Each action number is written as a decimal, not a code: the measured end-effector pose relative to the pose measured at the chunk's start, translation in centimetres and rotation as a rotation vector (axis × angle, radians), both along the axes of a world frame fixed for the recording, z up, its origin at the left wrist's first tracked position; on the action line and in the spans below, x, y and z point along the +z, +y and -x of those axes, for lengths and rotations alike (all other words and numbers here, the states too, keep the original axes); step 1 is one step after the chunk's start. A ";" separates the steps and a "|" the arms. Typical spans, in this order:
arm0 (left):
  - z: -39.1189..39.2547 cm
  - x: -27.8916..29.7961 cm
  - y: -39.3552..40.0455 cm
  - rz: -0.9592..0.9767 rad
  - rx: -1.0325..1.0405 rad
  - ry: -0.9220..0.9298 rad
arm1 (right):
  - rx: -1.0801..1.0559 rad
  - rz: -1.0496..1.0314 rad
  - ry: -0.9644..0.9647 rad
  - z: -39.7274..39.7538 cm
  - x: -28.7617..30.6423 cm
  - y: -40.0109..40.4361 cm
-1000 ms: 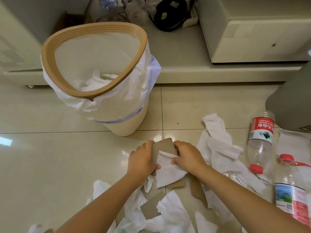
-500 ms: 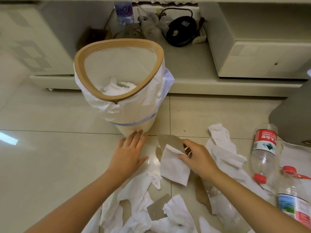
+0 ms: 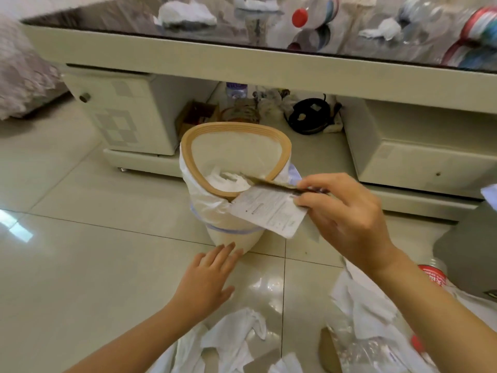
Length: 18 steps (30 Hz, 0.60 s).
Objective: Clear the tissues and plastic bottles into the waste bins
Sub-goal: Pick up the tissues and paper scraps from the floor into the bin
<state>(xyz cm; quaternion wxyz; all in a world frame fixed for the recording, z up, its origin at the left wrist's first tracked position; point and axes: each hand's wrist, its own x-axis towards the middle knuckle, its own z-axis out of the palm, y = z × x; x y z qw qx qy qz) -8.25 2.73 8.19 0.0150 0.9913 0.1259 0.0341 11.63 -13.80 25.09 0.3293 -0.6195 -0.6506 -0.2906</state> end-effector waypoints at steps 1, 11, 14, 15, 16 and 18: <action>0.3 0.0 -0.1 0.005 -0.008 0.016 | 0.010 -0.036 -0.018 -0.1 1.1 1.6; 3.0 -3.0 -2.0 0.149 0.014 0.306 | -0.105 0.324 -0.177 -2.8 -0.9 14.9; 2.8 -3.7 -3.0 0.211 -0.013 0.460 | -0.144 0.517 -0.134 -3.4 -1.7 15.4; 2.7 -3.6 -3.3 0.214 -0.018 0.476 | -0.157 0.576 -0.124 -3.5 -1.8 15.3; 2.6 -3.7 -3.5 0.209 -0.027 0.483 | -0.156 0.598 -0.116 -3.5 -1.8 15.2; 2.5 -4.0 -3.7 0.212 -0.037 0.521 | -0.122 0.559 -0.103 -3.3 -1.6 14.9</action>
